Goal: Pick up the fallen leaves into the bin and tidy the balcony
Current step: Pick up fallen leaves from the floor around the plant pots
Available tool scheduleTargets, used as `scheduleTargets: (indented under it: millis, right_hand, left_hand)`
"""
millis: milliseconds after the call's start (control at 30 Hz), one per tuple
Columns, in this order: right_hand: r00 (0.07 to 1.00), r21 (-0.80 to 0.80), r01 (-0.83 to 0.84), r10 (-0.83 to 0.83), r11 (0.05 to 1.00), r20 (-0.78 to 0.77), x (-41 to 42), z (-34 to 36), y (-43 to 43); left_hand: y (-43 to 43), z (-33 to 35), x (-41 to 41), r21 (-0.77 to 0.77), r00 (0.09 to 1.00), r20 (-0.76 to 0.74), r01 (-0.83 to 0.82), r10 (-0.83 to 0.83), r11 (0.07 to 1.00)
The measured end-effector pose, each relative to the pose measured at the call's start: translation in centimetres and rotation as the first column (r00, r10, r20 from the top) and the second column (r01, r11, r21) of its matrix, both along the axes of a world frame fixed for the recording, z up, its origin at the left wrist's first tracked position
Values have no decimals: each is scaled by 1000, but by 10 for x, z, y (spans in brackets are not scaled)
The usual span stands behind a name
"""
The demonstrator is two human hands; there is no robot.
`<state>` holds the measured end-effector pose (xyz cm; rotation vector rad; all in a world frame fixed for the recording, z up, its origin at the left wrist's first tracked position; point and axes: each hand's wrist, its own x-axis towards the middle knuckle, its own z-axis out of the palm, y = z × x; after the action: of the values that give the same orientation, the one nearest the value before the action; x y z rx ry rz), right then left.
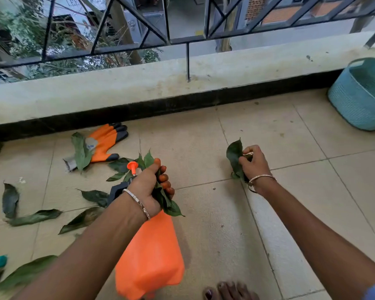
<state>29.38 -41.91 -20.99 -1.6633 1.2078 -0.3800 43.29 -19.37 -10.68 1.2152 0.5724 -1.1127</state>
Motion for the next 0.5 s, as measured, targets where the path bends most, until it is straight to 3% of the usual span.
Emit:
scheduleTargets:
  millis: [67,133,200,267,367,433,500]
  right_hand:
    - [997,199,21,-36,980,71,-1,1,6]
    - [998,222,9,-22,975,55,-1,-1,18]
    - [999,139,-47,47,989,5,-4,-3,33]
    - [972,61,-218,222,974,-74,-9,-3,48]
    - [842,-73,-504,470,861,-265,-12,-11,62]
    - [780,-161,-581,489,798,-390,-10,-19,63]
    - [806,-222,-548,438,807,-397,-6,-24,62]
  left_hand:
    - [-3,1,-4,4,1000,8,16,-16,1000]
    - [-5,3,-8,-6,1000,8,27,-27,1000]
    - [-7,4,-11,-5,999,7,37,-37,999]
    - [-7,3,-15,0,999,7,46,-46,999]
    - [-8,1,-18,10,999,8,52,-52,999]
    - [-10,-1,-20,16,998,7,56,-56,998]
    - [-13,-4,-20,19,998,4,61,-61,998]
